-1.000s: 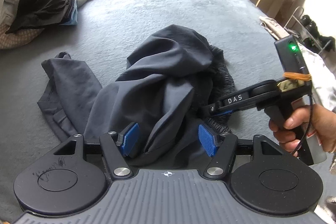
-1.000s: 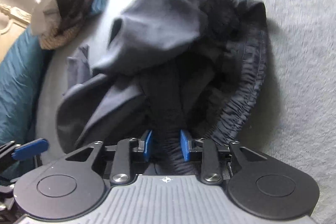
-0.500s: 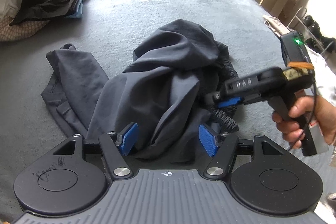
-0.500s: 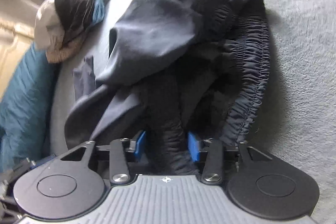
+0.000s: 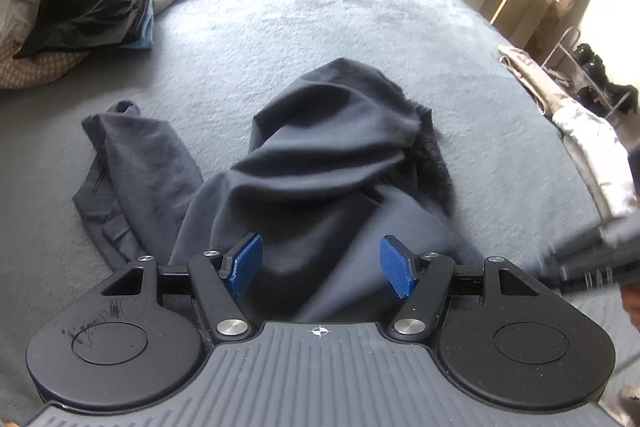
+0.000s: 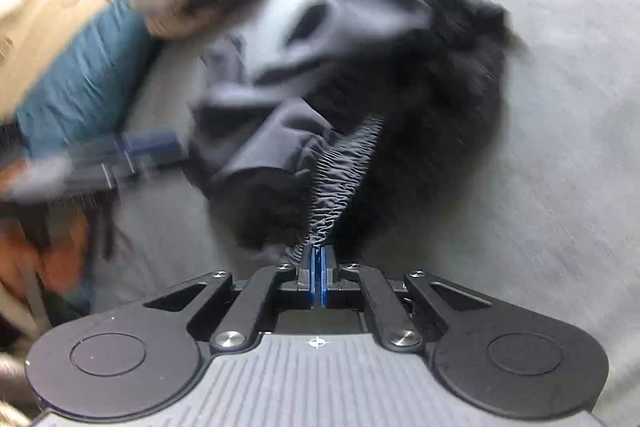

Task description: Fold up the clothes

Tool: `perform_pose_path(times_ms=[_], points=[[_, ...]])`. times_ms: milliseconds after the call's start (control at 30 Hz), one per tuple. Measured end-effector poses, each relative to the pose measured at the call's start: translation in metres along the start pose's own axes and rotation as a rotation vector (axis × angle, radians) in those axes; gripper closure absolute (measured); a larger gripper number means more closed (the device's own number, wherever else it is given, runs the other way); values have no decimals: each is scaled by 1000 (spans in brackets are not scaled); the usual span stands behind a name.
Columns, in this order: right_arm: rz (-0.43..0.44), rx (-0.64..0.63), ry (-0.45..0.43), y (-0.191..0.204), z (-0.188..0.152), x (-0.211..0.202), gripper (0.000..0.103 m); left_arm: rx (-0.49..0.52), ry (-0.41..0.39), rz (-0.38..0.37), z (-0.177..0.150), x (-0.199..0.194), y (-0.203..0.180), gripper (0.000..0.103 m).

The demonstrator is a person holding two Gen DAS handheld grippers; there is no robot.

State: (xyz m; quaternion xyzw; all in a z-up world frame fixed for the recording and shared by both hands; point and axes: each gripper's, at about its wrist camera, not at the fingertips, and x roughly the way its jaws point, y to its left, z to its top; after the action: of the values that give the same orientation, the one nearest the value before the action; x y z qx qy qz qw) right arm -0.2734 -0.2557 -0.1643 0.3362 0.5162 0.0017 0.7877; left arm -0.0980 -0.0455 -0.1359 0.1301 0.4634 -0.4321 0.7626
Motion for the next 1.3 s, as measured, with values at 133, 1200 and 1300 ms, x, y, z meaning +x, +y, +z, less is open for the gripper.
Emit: perform_pose_path(times_ms=[133, 1200, 1300], points=[[-42, 37, 59, -19, -18, -4, 101, 26, 7, 2, 5, 8, -9, 37], [38, 433, -60, -111, -47, -39, 67, 826, 177, -208, 131, 208, -134, 55], [70, 469, -49, -116, -47, -25, 67, 838, 188, -175, 130, 219, -133, 57]])
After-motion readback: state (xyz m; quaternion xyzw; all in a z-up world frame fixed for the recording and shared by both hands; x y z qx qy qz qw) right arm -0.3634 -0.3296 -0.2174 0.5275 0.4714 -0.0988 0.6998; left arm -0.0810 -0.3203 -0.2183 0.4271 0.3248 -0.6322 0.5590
